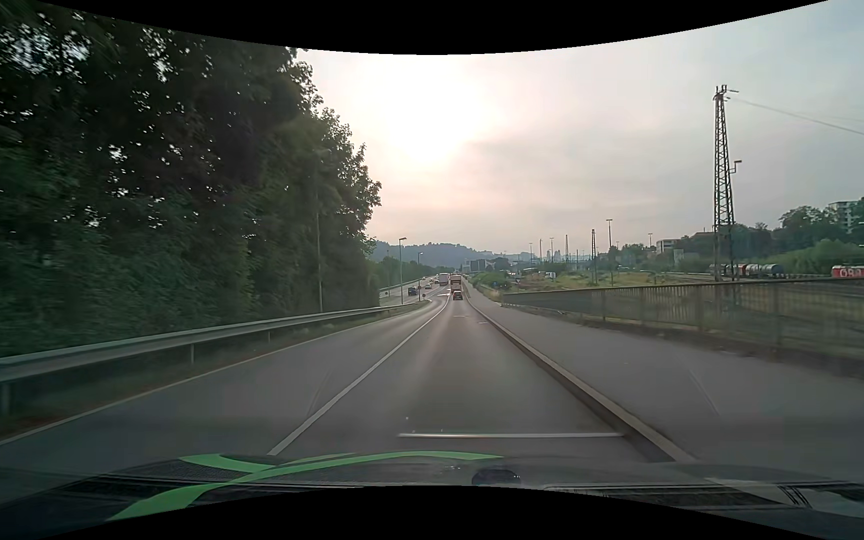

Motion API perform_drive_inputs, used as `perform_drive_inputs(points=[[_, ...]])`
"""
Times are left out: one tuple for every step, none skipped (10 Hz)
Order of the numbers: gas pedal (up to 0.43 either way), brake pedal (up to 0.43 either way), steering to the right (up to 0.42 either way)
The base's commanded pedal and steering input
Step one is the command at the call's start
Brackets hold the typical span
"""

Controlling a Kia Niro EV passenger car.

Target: Follow the waypoints while adhering to traffic rules and regulations

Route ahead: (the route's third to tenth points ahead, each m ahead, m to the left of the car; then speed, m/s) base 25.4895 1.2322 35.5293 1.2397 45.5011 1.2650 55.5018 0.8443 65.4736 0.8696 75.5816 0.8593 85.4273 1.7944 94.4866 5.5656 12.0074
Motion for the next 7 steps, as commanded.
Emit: perform_drive_inputs(points=[[0.087,0.0,-0.004],[0.087,0.0,-0.004],[0.087,0.0,-0.005],[0.087,0.0,-0.004],[0.087,0.0,-0.005],[0.087,0.0,-0.005],[0.087,0.0,-0.005]])
